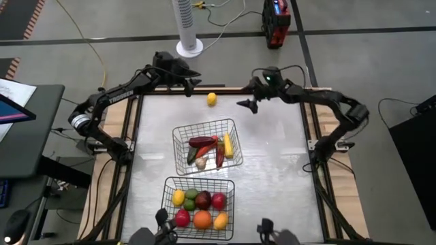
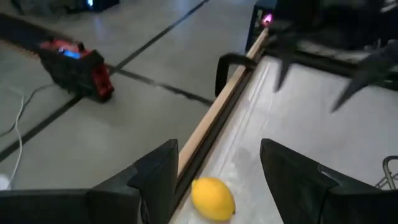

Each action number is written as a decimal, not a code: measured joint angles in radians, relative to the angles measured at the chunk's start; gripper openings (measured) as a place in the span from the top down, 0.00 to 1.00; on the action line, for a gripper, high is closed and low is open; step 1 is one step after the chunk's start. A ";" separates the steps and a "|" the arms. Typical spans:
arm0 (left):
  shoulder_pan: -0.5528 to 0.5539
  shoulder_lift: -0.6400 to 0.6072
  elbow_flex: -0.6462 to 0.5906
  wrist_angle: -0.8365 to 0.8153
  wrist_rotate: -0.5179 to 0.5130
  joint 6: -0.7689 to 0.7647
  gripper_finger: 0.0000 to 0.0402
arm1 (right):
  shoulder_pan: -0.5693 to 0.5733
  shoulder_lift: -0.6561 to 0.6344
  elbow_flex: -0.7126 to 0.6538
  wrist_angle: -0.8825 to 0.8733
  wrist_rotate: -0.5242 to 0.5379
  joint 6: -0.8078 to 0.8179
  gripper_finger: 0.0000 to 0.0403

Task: Sort produce into baskets
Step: Put the lemon into the bottom wire basket

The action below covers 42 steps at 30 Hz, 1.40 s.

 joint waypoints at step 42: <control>0.000 -0.003 0.003 -0.137 -0.037 -0.018 0.50 | -0.037 0.568 0.629 -0.394 -0.034 -0.577 0.06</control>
